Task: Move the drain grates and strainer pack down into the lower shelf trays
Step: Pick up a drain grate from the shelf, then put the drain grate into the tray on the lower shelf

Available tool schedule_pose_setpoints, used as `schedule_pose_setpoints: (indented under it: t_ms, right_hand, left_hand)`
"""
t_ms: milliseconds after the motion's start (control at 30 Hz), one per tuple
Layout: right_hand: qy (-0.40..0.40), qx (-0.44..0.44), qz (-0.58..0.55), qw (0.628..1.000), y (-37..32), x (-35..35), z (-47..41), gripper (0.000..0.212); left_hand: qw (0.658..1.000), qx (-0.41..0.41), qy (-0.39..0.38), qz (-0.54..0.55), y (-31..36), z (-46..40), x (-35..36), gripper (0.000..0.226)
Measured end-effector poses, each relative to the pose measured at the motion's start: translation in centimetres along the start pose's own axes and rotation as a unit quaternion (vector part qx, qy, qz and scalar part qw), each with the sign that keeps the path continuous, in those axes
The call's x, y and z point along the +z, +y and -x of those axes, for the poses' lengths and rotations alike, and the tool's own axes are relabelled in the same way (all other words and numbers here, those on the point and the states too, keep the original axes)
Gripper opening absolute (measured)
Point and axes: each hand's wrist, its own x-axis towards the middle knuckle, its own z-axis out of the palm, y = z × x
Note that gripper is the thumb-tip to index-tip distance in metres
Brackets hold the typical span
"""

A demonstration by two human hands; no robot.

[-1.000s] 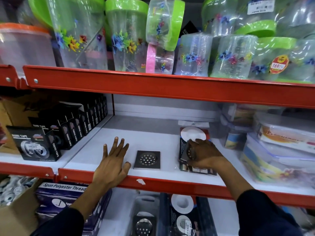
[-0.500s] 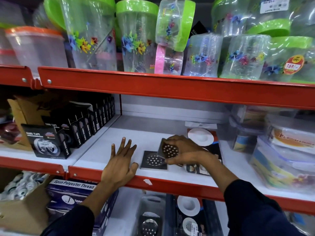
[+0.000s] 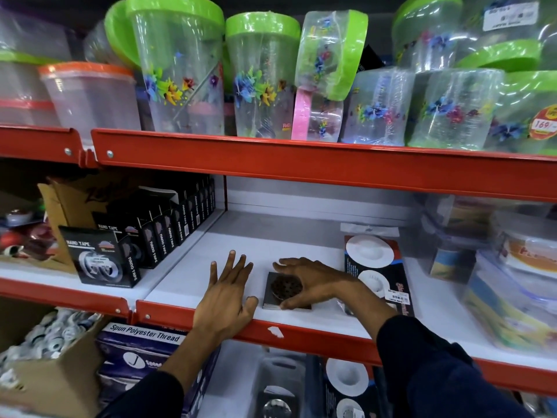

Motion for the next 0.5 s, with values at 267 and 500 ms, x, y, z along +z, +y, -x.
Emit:
schedule_pose_setpoints:
  t_ms: [267, 500]
  right_hand:
    - [0.258, 0.07, 0.175, 0.948, 2.7, 2.2, 6.9, 0.081]
    - [0.241, 0.248, 0.037, 0.938, 7.1, 3.6, 12.9, 0.092]
  left_hand:
    - [0.998, 0.026, -0.041, -0.039, 0.5, 0.0, -0.5, 0.081]
    - [0.98, 0.041, -0.037, 0.19, 10.3, -4.0, -1.4, 0.064]
